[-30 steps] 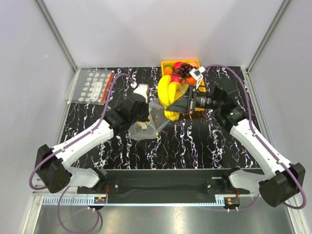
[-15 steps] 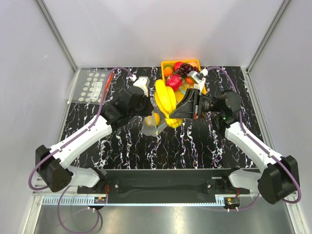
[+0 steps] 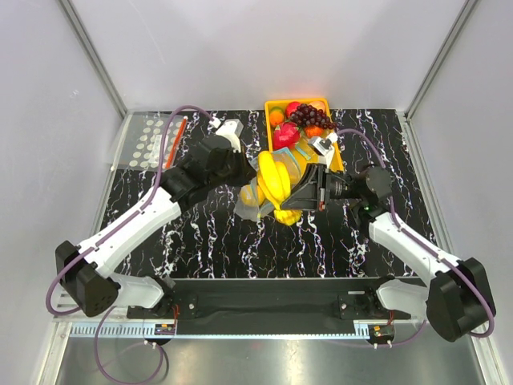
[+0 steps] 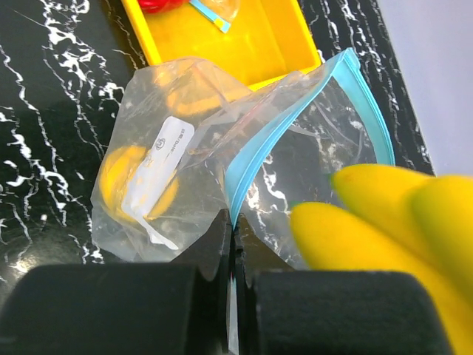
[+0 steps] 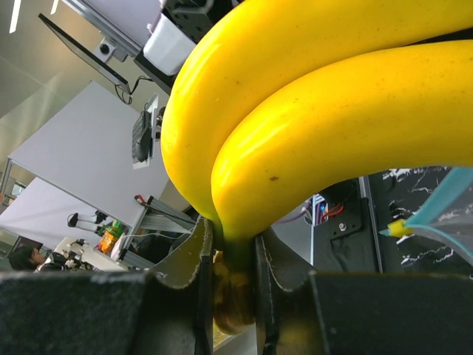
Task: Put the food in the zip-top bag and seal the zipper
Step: Place the fake fruit in the zipper food storage bag, then pick up the fake fruit from the bin.
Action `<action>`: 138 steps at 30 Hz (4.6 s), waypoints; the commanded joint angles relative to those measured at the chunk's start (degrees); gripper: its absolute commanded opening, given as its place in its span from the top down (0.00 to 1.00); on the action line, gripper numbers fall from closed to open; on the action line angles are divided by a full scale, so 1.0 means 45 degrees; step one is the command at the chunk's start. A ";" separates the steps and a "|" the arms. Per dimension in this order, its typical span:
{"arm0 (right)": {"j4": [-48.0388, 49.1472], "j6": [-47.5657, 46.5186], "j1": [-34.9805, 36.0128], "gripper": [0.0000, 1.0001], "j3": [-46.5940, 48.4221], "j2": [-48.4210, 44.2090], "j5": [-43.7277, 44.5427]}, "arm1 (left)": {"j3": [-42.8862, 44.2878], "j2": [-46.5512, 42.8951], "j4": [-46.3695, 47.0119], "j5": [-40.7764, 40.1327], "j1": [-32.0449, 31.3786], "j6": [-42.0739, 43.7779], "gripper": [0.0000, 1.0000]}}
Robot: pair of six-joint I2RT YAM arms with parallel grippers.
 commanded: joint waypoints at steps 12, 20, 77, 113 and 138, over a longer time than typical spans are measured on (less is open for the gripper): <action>0.4830 0.0278 -0.0011 1.00 -0.1584 0.2924 0.0613 | -0.2207 -0.1350 0.2777 0.1601 0.0077 -0.1137 1.00; 0.7727 0.1707 -0.0421 1.00 -0.1467 0.5912 0.0904 | -0.2636 -0.1505 0.2622 0.1251 0.0057 -0.0904 1.00; -1.9460 -1.0676 0.0418 0.33 0.5583 0.0487 1.2797 | -0.0392 -0.0295 -0.0150 -0.1812 0.0096 0.1283 1.00; -1.7297 -1.4732 -0.2609 0.00 1.4860 1.1110 1.4557 | -0.2264 -0.1329 0.1918 -0.3926 0.1014 0.1694 1.00; -1.8855 -1.8919 -0.3468 0.00 2.2205 1.7360 1.2427 | -0.3555 -0.0764 0.4224 -0.1875 0.0956 0.1011 1.00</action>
